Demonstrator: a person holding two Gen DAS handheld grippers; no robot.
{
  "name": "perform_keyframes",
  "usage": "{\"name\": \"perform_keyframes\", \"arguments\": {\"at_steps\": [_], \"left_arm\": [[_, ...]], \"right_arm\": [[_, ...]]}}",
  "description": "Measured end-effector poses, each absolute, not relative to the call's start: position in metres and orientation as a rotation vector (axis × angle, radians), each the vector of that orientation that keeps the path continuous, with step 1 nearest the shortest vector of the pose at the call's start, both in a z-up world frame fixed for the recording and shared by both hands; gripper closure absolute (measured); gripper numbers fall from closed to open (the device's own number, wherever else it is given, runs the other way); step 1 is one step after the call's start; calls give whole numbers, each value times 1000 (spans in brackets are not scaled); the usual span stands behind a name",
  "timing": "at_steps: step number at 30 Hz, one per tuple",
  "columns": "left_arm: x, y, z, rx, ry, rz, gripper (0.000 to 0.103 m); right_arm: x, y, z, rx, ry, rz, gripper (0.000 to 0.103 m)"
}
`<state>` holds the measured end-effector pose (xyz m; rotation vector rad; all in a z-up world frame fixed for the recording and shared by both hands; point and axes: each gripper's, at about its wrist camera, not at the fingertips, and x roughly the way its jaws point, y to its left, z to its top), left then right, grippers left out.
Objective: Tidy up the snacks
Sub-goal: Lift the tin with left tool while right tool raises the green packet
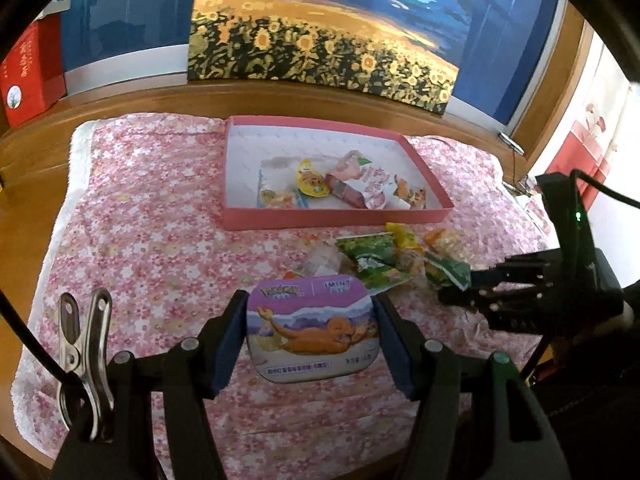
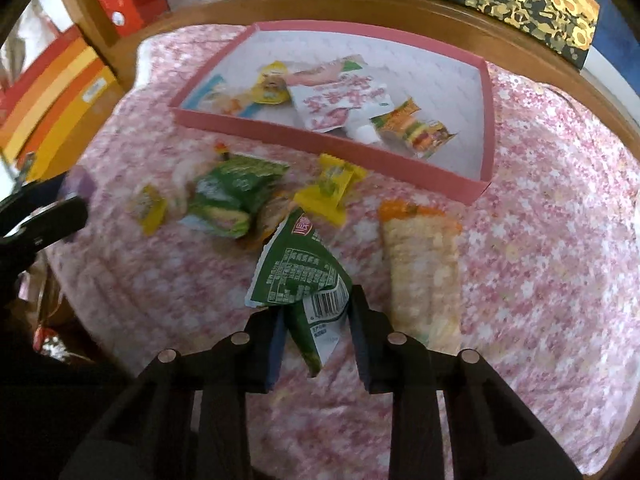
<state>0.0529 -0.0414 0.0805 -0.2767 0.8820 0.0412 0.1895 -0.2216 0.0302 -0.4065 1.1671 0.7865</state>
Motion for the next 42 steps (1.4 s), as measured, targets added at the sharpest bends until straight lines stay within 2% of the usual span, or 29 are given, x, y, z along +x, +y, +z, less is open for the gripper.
{"name": "perform_keyframes", "arguments": {"at_steps": [7,12,15,24,31,42], "left_arm": [[64,-56,78,-256,895,-38,38],[68,-62,74,-258,913,-68,38],[68,-64,75,-251,911,-78,38],[60,-65,91,-223,882,-67,38],[59,-67,131,-217,832,-75,38],[51,-60,200,-193,713,1,38]], "right_arm": [[174,-252,37,-358,1189,813,73],[172,-256,16,-337,1297,781,72],[172,-261,17,-312,1288,774,72],[158,-289,81,-168,1031,872,77],[152,-290,137,-96,948,886,76],[139,-280,196,-80,802,847,76]]}}
